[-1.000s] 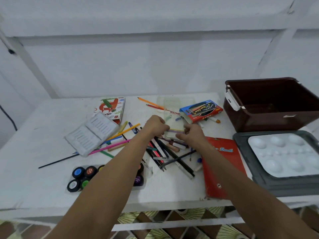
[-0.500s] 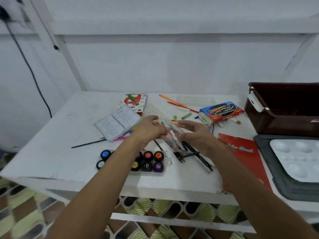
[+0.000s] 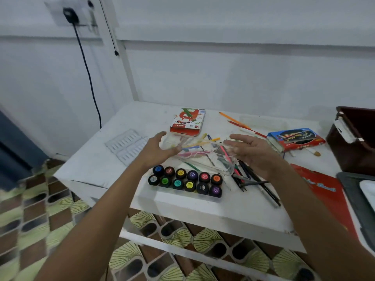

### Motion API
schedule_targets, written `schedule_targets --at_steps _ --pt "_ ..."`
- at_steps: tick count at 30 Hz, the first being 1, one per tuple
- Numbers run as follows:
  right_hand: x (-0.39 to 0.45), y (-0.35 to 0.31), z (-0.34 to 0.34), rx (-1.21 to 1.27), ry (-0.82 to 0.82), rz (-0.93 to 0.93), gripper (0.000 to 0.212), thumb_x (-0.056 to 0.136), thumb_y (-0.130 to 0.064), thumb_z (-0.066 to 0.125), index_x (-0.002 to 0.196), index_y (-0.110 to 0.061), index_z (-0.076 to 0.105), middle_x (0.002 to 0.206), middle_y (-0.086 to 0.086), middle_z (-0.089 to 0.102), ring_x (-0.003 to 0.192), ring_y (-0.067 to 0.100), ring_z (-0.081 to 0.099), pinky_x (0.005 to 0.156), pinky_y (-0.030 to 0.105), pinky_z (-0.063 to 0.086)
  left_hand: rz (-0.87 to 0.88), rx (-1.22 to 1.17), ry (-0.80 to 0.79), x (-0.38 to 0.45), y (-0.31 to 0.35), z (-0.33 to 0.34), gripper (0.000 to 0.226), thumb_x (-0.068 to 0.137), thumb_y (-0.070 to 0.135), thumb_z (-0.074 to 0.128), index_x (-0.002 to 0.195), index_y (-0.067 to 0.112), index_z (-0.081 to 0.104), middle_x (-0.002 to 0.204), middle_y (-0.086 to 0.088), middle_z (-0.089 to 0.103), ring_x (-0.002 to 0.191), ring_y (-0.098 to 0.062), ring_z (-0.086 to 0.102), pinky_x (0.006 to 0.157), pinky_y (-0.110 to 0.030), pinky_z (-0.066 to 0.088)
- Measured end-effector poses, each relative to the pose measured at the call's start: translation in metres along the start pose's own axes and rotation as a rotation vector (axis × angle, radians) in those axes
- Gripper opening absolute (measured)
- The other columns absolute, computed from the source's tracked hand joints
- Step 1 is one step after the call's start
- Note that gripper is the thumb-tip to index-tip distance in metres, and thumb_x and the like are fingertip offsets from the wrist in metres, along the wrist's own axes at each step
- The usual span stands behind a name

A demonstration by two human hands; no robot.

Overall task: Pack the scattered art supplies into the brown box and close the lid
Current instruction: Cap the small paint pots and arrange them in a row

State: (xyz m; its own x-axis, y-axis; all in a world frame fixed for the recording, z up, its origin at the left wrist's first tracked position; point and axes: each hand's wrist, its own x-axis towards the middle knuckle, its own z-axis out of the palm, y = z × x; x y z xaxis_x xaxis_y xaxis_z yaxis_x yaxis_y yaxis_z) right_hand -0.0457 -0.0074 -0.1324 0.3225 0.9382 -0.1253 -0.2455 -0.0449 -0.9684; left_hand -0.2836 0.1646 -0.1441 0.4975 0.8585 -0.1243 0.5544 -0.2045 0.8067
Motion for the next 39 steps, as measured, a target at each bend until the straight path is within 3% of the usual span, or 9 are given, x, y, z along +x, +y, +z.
schedule_targets --at_steps 4,9,12,14,17,20,28,33,39 --pt "-0.001 0.007 0.005 0.030 -0.086 0.023 0.037 0.087 0.012 0.049 0.115 -0.009 0.060 0.109 0.011 0.070 0.092 0.019 0.069 0.076 0.022 0.055 0.029 -0.164 -0.181 -0.016 -0.004 -0.026 0.096 0.063 0.038 0.087 0.143 0.036 0.035 0.138 0.001 0.046 0.113 -0.009 0.055 0.092 -0.024 0.042" --pt "-0.003 0.039 0.018 -0.095 0.101 0.014 0.024 0.088 0.002 0.058 0.102 -0.015 0.066 0.106 0.015 0.066 0.089 0.017 0.068 0.077 0.022 0.054 0.007 0.056 -0.341 -0.032 -0.028 -0.036 0.114 0.052 0.026 0.093 0.145 0.034 0.027 0.133 0.006 0.042 0.106 -0.009 0.055 0.088 -0.023 0.046" --pt "-0.006 0.053 0.026 -0.337 0.174 -0.013 0.020 0.085 -0.015 0.068 0.104 -0.020 0.067 0.109 0.010 0.067 0.095 0.012 0.066 0.080 0.020 0.052 0.030 0.133 -0.285 -0.032 -0.040 -0.032 0.101 0.055 0.026 0.091 0.139 0.024 0.035 0.133 0.003 0.046 0.099 -0.012 0.059 0.082 -0.023 0.050" --pt "-0.012 0.057 0.029 -0.541 0.137 -0.025 0.042 0.077 -0.029 0.077 0.116 -0.023 0.062 0.109 -0.004 0.065 0.096 0.001 0.062 0.080 0.016 0.050 0.073 0.208 -0.238 -0.032 -0.044 -0.028 0.098 0.058 0.028 0.090 0.140 0.021 0.037 0.132 0.004 0.048 0.099 -0.012 0.056 0.078 -0.019 0.045" --pt "-0.022 0.063 0.027 -0.701 0.023 -0.010 0.088 0.055 -0.044 0.089 0.132 -0.030 0.050 0.130 -0.010 0.052 0.116 0.006 0.052 0.097 0.028 0.045 0.114 0.270 -0.194 -0.030 -0.050 -0.025 0.101 0.056 0.034 0.091 0.142 0.023 0.039 0.134 0.006 0.048 0.109 -0.013 0.049 0.087 -0.023 0.039" --pt "-0.031 0.071 0.024 -0.823 -0.036 -0.023 0.103 0.052 -0.036 0.091 0.141 -0.026 0.041 0.136 -0.012 0.044 0.124 0.004 0.041 0.103 0.025 0.036 0.120 0.270 -0.211 -0.027 -0.056 -0.024 0.101 0.054 0.036 0.091 0.141 0.027 0.040 0.138 0.005 0.047 0.116 -0.012 0.046 0.096 -0.027 0.041" --pt "-0.034 0.080 0.023 -0.742 -0.018 -0.054 0.101 0.055 -0.028 0.091 0.142 -0.024 0.040 0.132 -0.005 0.049 0.122 0.006 0.047 0.089 0.006 0.037 0.086 0.293 -0.284 -0.018 -0.064 -0.021 0.104 0.054 0.043 0.089 0.143 0.031 0.037 0.143 0.004 0.041 0.123 -0.015 0.045 0.101 -0.031 0.043" --pt "-0.034 0.083 0.024 -0.673 -0.002 -0.043 0.094 0.056 -0.016 0.091 0.138 -0.019 0.044 0.130 -0.004 0.051 0.110 -0.008 0.050 0.077 -0.004 0.038 0.095 0.323 -0.289 -0.017 -0.065 -0.020 0.104 0.054 0.043 0.089 0.143 0.029 0.036 0.145 0.004 0.038 0.118 -0.013 0.044 0.099 -0.030 0.042" --pt "-0.031 0.086 0.022 -0.670 0.024 0.012 0.104 0.047 -0.035 0.092 0.138 -0.020 0.045 0.133 -0.008 0.050 0.121 0.009 0.049 0.101 0.027 0.043 0.064 0.379 -0.313 -0.011 -0.064 -0.023 0.103 0.053 0.045 0.089 0.141 0.031 0.036 0.142 0.004 0.041 0.111 -0.011 0.043 0.095 -0.029 0.040"
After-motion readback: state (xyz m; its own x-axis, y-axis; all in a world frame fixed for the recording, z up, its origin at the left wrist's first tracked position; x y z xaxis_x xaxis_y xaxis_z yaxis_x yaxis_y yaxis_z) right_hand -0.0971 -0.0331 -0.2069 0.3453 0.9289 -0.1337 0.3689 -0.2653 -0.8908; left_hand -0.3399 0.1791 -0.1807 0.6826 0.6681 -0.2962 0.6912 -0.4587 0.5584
